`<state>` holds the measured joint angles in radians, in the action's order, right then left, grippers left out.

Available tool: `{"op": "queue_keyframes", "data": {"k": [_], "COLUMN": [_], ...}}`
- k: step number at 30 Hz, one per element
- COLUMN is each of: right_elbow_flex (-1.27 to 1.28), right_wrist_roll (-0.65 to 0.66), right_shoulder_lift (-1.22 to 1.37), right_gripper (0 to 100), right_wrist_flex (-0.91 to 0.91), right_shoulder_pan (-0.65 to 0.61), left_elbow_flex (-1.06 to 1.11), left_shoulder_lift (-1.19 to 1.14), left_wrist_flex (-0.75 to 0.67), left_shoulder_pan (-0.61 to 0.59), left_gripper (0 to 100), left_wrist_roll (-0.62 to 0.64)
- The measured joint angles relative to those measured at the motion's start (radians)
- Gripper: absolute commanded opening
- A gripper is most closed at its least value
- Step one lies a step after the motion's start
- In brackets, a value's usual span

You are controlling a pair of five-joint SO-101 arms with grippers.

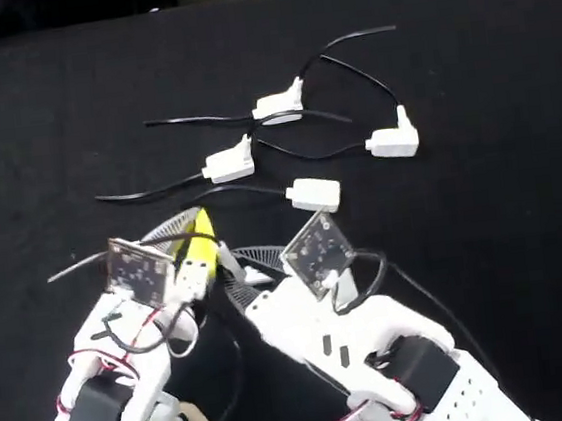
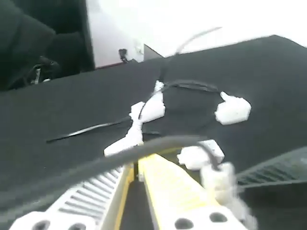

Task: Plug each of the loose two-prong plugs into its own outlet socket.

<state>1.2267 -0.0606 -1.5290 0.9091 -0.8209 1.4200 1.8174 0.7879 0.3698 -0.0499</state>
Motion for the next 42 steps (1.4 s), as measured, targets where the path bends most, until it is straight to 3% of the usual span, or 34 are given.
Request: {"op": "queue_keyframes", "data": {"k": [8,15,19,42], "right_elbow_flex": [0.032,0.087,0.091,0.118], "right_wrist_roll": [0.034,0.071,0.074,0.103], "right_shoulder_lift": [-0.012,-0.011,0.0,0.123], "right_gripper": [1.2,1.2,1.2,1.2], "right_wrist_flex": [0.0,0.0,0.002,0.0], "right_shoulder_pan": [-0.012,-0.012,-0.012,-0.029], "left_elbow_flex": [0.0,-0.049,-0.052,-0.058], "left_shoulder_lift": [0.002,0.003,0.006,0.003], "left_wrist_flex": [0.041,0.204,0.218,0.253], "left_shoulder_pan": [0.029,0.114,0.135,0.167], "left_gripper": [3,3,3,3], "left_wrist_roll": [-0.095,-0.21,-0.272,-0.281]}}
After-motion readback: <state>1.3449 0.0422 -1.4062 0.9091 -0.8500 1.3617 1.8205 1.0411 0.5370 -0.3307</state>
